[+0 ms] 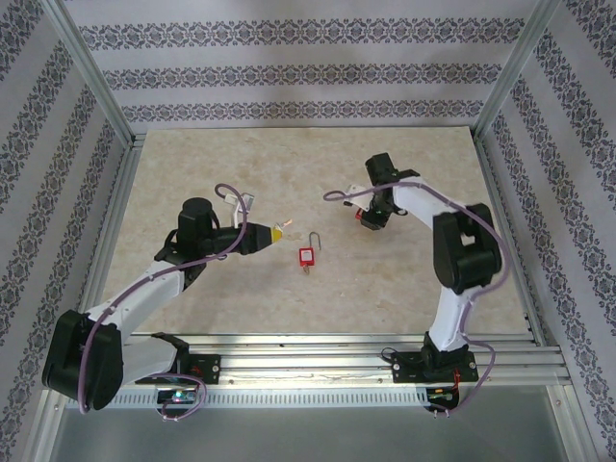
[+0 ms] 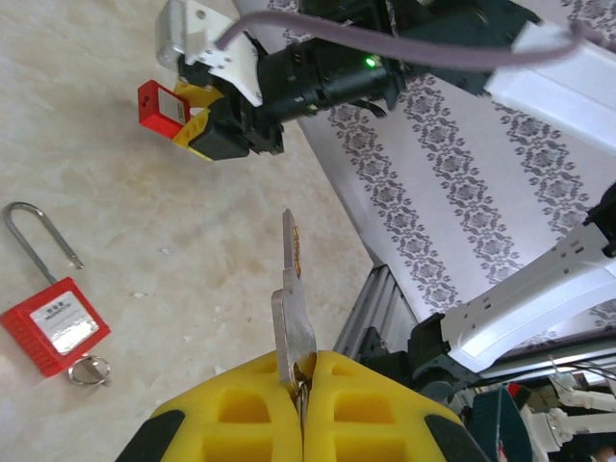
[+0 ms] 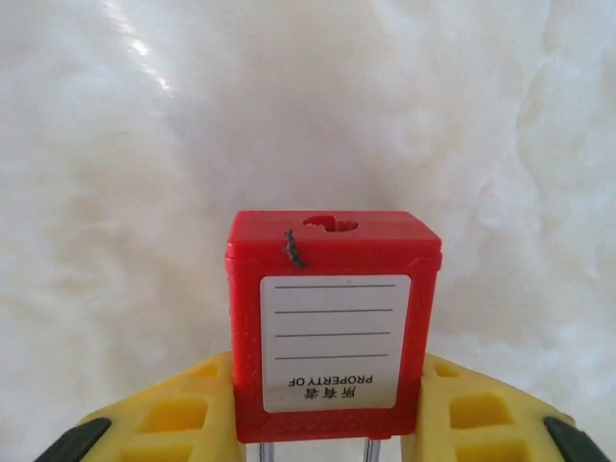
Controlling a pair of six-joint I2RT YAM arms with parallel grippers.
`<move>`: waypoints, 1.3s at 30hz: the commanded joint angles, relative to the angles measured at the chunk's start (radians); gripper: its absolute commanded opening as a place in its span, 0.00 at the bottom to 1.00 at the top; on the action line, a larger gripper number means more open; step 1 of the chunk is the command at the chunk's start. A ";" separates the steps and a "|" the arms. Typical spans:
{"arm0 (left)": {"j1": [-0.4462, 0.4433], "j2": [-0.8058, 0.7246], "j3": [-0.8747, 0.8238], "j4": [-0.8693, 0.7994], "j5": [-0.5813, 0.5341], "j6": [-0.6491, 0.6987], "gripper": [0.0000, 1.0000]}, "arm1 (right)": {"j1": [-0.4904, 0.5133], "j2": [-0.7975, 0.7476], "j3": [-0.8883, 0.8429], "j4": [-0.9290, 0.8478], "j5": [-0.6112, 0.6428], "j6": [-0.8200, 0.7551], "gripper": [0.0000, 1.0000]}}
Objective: Unlock with the key
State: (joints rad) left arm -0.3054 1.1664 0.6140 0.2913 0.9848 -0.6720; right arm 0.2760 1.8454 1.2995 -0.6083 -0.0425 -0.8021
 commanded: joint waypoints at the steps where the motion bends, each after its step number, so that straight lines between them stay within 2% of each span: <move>1: 0.008 -0.023 0.009 0.044 0.087 -0.090 0.00 | 0.050 -0.215 -0.121 0.123 -0.088 -0.053 0.09; 3: 0.004 -0.028 0.014 0.040 0.118 -0.114 0.00 | 0.090 -0.338 -0.201 0.147 -0.124 -0.086 0.09; 6: -0.021 -0.021 0.037 0.013 0.150 -0.144 0.00 | 0.167 -0.471 -0.281 0.146 -0.084 -0.154 0.09; 13: -0.112 0.021 0.080 0.068 0.188 -0.252 0.00 | 0.345 -0.615 -0.305 0.064 0.033 -0.290 0.06; 20: -0.151 0.041 0.070 -0.025 0.146 -0.181 0.00 | 0.408 -0.626 -0.263 -0.005 0.043 -0.325 0.05; 28: -0.185 0.052 0.059 -0.116 0.016 -0.131 0.00 | 0.434 -0.605 -0.217 -0.045 0.042 -0.312 0.06; 34: -0.205 0.062 0.014 -0.010 -0.043 -0.214 0.00 | 0.448 -0.594 -0.212 -0.057 0.041 -0.302 0.06; 39: -0.216 0.077 -0.007 0.067 -0.049 -0.256 0.00 | 0.456 -0.588 -0.205 -0.060 0.042 -0.296 0.07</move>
State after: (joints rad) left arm -0.5045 1.2369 0.6231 0.2550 0.9543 -0.8871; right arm 0.7170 1.2522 1.0595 -0.6571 -0.0044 -1.1034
